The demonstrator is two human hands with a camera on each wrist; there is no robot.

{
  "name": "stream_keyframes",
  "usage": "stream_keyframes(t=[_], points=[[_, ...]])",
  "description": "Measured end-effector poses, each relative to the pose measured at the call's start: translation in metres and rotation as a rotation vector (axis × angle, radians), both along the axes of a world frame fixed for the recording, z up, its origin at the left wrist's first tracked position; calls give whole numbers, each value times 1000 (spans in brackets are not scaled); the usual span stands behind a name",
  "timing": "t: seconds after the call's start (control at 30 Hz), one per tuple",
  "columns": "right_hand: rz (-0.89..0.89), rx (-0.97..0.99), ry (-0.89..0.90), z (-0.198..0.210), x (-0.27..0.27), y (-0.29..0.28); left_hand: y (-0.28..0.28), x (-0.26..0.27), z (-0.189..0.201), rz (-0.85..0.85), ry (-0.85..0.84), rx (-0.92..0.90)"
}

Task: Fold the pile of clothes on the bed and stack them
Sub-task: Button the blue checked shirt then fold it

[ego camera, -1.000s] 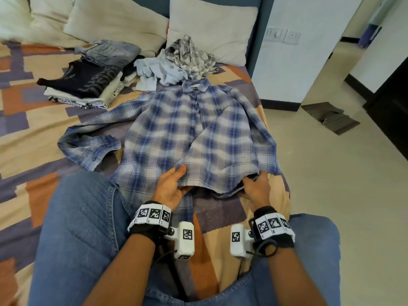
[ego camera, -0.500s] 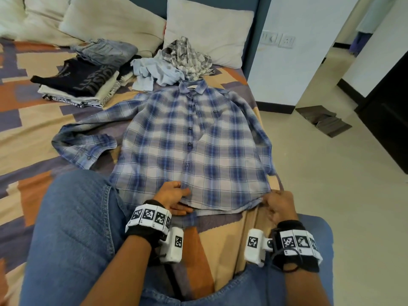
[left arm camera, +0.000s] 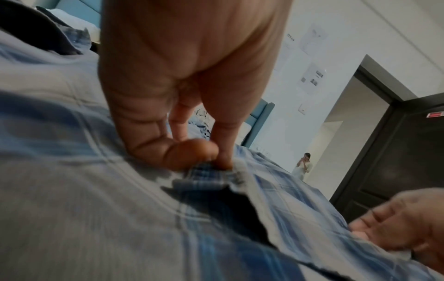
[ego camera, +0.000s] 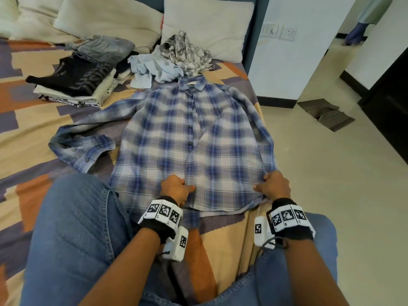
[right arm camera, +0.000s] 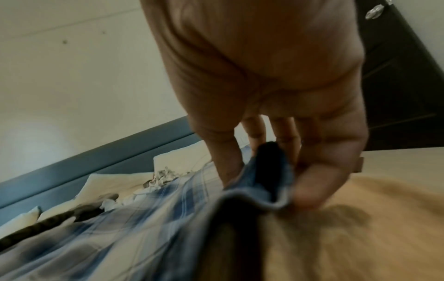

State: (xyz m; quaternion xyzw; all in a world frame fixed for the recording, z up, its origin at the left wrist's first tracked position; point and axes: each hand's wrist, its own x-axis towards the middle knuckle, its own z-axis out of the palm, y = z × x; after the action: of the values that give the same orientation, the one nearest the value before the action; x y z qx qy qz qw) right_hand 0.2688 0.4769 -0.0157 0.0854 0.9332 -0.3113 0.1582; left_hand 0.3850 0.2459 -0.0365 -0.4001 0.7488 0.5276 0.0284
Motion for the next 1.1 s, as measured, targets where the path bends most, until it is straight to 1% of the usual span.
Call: stream_keyframes(t=[0.07, 0.1, 0.17, 0.2, 0.27, 0.3, 0.33, 0.37, 0.43, 0.5, 0.53, 0.6, 0.63, 0.7, 0.77, 0.83, 0.87, 0.97, 1.0, 1.03, 1.1], points=[[-67, -104, -49, -6, 0, 12, -4, -2, -3, -27, -56, -41], [-104, -139, -68, -10, -2, 19, -5, -2, -3, -33, -61, -19], [-159, -185, -53, -11, -2, 31, -5, 1, -3, -38, -42, 94], [-186, -206, -41, -12, -5, 37, -6, 3, -1, -35, -31, 182], [-216, -226, -74, -10, -7, 47, -4, 9, 4, -33, -20, 381], [-220, -207, -108, -10, -8, 49, -3, 11, 4, -47, -24, 433], [-233, -202, -141, -13, -11, 52, -1, 13, 4, -70, -44, 432], [-218, -154, -143, -17, -14, 52, 1, 14, 2, -110, -86, 382], [-167, 4, -62, -16, -14, 49, 6, 16, -2, -213, -172, 224], [-122, 94, 27, -9, -12, 40, 10, 16, -4, -277, -194, 155], [-112, 72, 48, -9, -13, 37, 10, 16, -5, -285, -189, 149], [-86, -23, 39, -9, -15, 28, 11, 18, -3, -285, -175, 145], [-55, -40, 18, -10, -15, 24, 11, 19, -3, -283, -166, 138], [-15, -5, -26, -14, -18, 26, 10, 20, -3, -290, -160, 90], [-44, 8, -55, -14, -23, 34, 9, 21, -2, -311, -173, 32], [-92, -13, -79, -9, -25, 39, 7, 21, -4, -342, -184, 21], [-90, 12, -76, -7, -25, 41, 8, 21, -4, -362, -191, 26], [-9, 244, 11, 2, -15, 38, 9, 18, -1, -436, -243, 1], [9, 289, 44, 3, -15, 34, 7, 15, 1, -437, -255, -29], [17, 300, 70, 7, -13, 30, 4, 11, 3, -417, -247, -74], [55, 249, 154, 14, -20, 17, -7, -1, 7, -332, -138, -122]])
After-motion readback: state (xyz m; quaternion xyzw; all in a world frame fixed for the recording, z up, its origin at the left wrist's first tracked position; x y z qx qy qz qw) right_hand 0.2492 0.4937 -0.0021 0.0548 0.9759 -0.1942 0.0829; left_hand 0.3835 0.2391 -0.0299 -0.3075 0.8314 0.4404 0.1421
